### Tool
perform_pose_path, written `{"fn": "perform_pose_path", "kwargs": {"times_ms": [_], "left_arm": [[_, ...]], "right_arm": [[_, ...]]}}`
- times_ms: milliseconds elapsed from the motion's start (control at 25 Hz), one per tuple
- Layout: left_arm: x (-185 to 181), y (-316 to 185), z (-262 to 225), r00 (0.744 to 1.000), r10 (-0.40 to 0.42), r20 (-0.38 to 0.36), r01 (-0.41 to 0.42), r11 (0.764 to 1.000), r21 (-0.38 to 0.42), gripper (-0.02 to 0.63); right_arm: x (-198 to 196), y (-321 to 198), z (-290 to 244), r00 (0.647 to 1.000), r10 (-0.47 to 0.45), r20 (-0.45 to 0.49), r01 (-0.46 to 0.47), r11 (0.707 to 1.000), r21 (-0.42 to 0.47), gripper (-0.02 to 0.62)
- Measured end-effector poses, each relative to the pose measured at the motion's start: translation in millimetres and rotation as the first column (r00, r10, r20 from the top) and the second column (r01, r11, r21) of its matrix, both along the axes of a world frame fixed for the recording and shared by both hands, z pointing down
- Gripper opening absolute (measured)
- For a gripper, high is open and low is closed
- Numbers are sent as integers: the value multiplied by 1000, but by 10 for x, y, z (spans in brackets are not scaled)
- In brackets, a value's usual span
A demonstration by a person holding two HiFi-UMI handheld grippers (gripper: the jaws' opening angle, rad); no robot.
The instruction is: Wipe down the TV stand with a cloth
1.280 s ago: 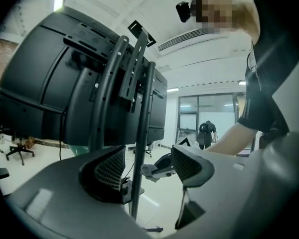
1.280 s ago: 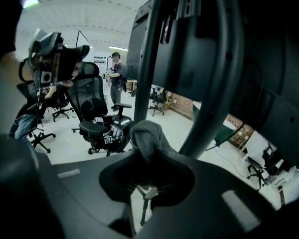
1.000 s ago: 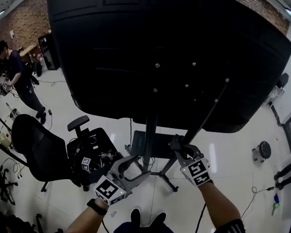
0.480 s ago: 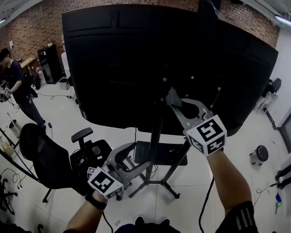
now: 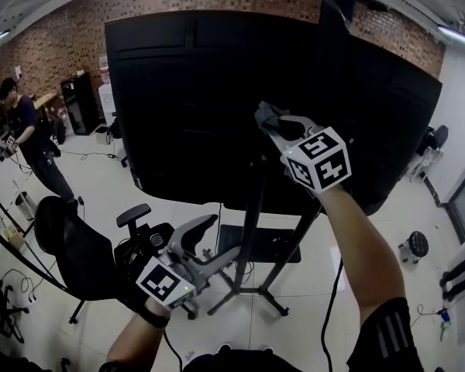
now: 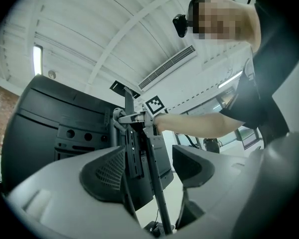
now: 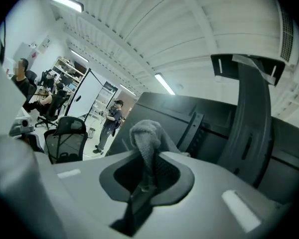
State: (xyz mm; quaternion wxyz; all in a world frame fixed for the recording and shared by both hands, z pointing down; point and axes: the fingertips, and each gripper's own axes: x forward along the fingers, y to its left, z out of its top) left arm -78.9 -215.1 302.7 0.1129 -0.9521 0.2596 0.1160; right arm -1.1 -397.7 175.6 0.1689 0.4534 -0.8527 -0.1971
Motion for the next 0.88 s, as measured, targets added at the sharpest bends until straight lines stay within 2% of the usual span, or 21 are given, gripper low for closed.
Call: {"fn": "perform_pose_path", "kwargs": {"times_ms": [200, 360, 480, 680, 880], "left_arm": [[11, 36, 171, 999, 7, 33, -7, 1000, -15, 321], [49, 30, 312, 999, 16, 45, -15, 1000, -28, 320], [68, 19, 403, 998, 23, 55, -20, 998, -53, 321], [100, -65, 536, 998, 20, 56, -15, 996, -88, 320], [111, -122, 700, 998, 18, 55, -11, 992, -129, 321]], "right_arm": [[-23, -59, 148, 998, -14, 56, 17, 998, -53, 32], [-51, -90, 560, 1000, -15, 2, 15, 992, -123, 32], [-47, -95, 870, 999, -23, 25, 27, 985, -169, 31], [-86, -42, 1076, 999, -38, 29, 42, 988, -150, 32], [3, -62, 1597, 1000, -28, -10, 25, 978, -207, 32]]}}
